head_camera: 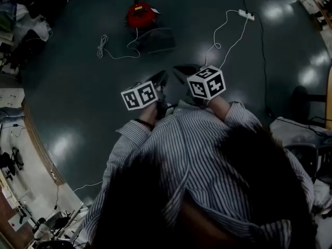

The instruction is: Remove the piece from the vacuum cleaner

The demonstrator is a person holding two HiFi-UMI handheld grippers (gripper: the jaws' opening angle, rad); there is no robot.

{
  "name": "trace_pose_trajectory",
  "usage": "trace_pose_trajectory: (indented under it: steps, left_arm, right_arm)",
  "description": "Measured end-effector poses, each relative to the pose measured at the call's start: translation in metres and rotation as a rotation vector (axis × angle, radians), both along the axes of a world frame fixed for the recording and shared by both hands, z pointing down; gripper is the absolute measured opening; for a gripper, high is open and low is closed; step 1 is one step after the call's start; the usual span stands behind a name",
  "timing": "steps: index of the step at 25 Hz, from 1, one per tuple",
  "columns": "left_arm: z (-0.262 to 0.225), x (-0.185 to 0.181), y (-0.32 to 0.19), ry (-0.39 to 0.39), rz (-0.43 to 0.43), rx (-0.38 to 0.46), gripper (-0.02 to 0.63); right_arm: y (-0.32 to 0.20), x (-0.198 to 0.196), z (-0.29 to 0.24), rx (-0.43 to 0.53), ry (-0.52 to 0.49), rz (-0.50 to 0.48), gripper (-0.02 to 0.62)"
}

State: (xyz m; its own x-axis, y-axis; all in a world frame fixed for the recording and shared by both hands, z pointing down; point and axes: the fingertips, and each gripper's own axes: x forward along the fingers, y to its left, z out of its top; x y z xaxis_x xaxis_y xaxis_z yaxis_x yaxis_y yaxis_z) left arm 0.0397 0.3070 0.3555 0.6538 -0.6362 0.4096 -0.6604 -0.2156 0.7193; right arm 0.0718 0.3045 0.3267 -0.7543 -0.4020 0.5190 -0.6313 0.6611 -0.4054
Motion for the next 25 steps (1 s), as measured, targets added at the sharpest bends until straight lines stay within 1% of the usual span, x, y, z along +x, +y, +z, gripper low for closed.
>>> trace_pose_trajectory:
  steps: [6, 12, 18, 19, 22, 25]
  left_arm:
    - [0.000, -0.002, -0.013, 0.008, -0.023, -0.013, 0.003]
    - [0.005, 0.002, -0.030, -0.006, -0.030, -0.015, 0.003]
    - [0.006, 0.013, -0.046, 0.007, -0.036, -0.001, 0.003]
    - [0.006, 0.015, -0.048, -0.001, -0.036, 0.003, 0.003]
    - [0.010, 0.017, -0.051, -0.063, -0.044, 0.015, 0.004]
    - [0.022, 0.021, -0.049, -0.072, -0.060, -0.013, 0.003]
  right_arm:
    - [-0.016, 0.007, -0.001, -0.024, -0.019, 0.039, 0.002]
    - [-0.031, 0.014, 0.003, -0.037, -0.049, 0.033, 0.002]
    - [-0.045, 0.024, 0.005, -0.054, -0.079, 0.023, 0.002]
    - [-0.047, 0.028, 0.005, -0.060, -0.085, 0.025, 0.002]
    - [-0.053, 0.035, 0.010, -0.084, -0.098, 0.031, 0.002]
    - [-0.055, 0.038, 0.024, -0.123, -0.104, 0.023, 0.002]
